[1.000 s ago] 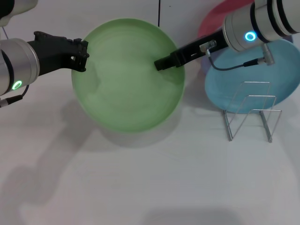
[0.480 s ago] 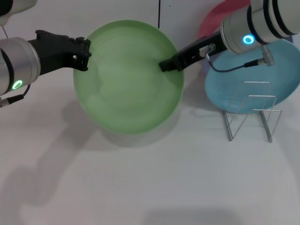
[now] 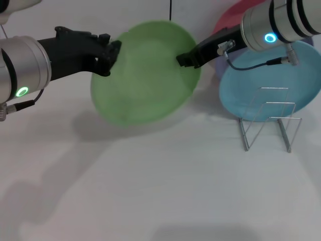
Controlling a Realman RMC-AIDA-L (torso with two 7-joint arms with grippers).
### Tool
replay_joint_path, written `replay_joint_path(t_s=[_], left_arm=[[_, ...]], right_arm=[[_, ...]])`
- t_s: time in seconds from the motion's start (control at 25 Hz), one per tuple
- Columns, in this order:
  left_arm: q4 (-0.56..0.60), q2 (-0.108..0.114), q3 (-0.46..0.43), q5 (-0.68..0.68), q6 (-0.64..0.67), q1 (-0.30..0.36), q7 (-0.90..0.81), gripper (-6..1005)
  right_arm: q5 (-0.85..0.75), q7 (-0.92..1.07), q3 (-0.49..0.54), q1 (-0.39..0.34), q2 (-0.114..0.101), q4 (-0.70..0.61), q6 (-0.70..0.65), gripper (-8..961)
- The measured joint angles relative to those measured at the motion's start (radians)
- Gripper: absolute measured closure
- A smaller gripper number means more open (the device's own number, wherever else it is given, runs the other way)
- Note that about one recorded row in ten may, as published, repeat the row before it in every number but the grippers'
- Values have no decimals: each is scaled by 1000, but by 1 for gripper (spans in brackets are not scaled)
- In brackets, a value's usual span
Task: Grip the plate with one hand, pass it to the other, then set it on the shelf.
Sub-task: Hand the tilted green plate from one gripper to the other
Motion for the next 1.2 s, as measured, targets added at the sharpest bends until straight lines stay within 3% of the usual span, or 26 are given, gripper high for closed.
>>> replay_joint_path(t_s=[0.28,0.48,0.6,0.8,1.2], left_arm=[[-55,-1,2,-7,2,20,30,784],[-58,0,-3,0,23,34,39,547],[-58,0,-3,-2,33,40,46,341],[-60,0,-2,-2,54,57,52,137],[-28,-1,-3,4,296,179,75,137]], right_arm=[[-38,23,-19,-28,1,-63,-29,752],[-48,26,-11,-54,4,-129,-62,755],[-52,29,-7,-58,4,-144,-76,803],[-63,32,-5,-66,5,-200,-113,890],[-163,-15,37,-63,6,-395,-226,916]])
